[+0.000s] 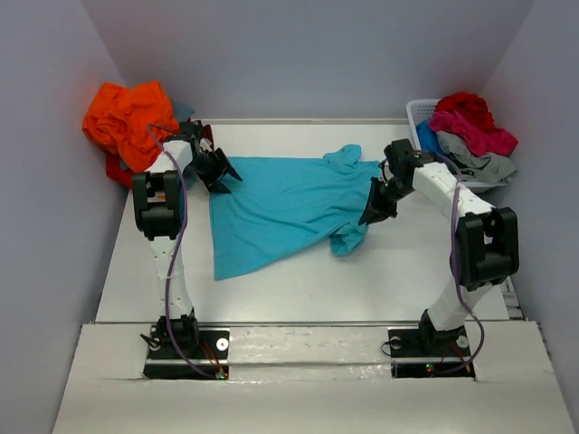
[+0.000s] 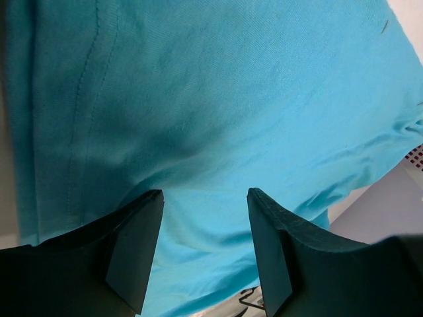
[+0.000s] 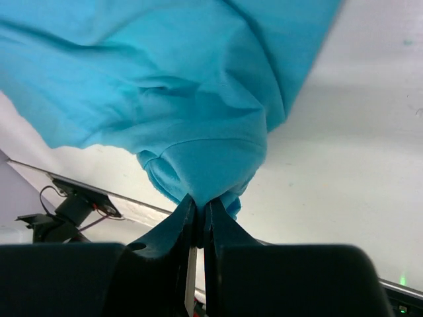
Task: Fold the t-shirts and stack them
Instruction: Flatten out the crumpled T-shirt at the center of the board.
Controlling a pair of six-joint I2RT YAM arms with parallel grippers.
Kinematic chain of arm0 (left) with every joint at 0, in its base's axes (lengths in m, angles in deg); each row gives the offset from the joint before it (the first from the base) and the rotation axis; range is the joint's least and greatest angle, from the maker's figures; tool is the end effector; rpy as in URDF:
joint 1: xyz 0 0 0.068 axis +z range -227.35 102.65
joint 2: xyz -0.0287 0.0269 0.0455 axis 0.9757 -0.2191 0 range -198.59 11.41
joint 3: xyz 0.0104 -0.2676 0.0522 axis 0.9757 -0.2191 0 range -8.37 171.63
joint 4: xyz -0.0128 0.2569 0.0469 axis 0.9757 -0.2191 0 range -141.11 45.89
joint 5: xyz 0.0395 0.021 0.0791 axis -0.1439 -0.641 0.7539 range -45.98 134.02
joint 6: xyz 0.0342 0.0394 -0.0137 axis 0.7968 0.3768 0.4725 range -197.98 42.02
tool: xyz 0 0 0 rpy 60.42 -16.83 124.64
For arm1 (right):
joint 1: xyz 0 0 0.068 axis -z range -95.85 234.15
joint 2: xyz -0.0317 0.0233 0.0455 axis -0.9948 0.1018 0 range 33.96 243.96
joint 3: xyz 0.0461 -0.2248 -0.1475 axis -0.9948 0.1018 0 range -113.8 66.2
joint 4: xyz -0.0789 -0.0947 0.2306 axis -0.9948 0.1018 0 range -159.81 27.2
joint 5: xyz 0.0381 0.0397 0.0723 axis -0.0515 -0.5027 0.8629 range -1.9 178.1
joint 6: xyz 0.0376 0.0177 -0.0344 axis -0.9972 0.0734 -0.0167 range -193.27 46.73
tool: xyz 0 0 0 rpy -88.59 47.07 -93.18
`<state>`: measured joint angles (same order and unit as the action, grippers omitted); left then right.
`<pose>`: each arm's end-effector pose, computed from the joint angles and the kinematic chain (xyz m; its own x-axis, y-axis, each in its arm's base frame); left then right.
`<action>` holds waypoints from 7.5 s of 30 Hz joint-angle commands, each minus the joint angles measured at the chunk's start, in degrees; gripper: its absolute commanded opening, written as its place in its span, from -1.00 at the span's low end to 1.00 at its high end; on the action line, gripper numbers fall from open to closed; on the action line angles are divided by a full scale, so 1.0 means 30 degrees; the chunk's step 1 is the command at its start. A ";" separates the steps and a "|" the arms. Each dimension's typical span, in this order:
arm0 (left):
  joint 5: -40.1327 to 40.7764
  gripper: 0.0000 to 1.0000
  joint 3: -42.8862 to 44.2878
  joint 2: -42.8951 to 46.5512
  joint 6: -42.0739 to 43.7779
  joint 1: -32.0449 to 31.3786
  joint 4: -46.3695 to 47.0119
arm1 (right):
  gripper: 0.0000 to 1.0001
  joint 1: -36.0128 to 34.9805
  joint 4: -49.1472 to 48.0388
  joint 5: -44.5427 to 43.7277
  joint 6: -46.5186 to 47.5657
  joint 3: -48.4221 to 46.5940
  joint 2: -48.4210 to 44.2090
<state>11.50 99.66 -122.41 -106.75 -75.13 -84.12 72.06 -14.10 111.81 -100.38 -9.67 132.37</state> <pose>0.4924 -0.0002 0.1566 -0.8892 -0.4405 -0.1234 -0.2742 0.7292 -0.6270 0.3191 0.0831 0.2317 -0.9760 0.2176 -0.0019 0.1943 0.8752 0.4431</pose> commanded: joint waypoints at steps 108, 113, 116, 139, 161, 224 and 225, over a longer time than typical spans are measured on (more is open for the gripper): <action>0.2985 0.34 -0.0619 -0.1243 0.0802 0.1516 0.0358 | -0.86 -0.2911 0.3315 -0.5409 -0.0396 -0.3096 -0.0956; 0.3103 0.34 -0.0618 -0.1155 0.0773 0.1692 0.0299 | -0.86 -0.2911 0.4342 -0.6786 -0.0337 -0.3214 -0.1660; 0.3162 0.34 -0.0677 -0.1068 0.0773 0.1692 0.0299 | -0.86 -0.2911 0.4547 -0.7109 -0.0337 -0.3068 -0.1895; 0.3455 0.34 -0.1205 -0.0130 0.0715 0.2454 0.0270 | -0.86 -0.0074 0.6100 -1.1212 -0.0808 -0.2336 -0.3886; 0.3395 0.35 -0.1031 0.0573 0.1154 0.1196 0.0388 | -0.77 0.2040 0.4051 -0.8108 0.0892 -0.0960 -0.2397; 0.4539 0.35 -1.3331 0.9154 0.0451 -0.7214 0.1295 | 0.56 0.0576 -0.2073 -0.1163 -0.0513 -1.4815 1.2869; 0.4481 0.35 -1.3943 0.9302 0.0335 -0.7214 0.1266 | 0.56 0.0576 -0.2073 -0.1192 -0.0513 -1.4902 1.3131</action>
<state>24.51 62.89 -97.29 -104.87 -96.35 -79.31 74.31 -17.18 106.43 -101.63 -53.15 170.88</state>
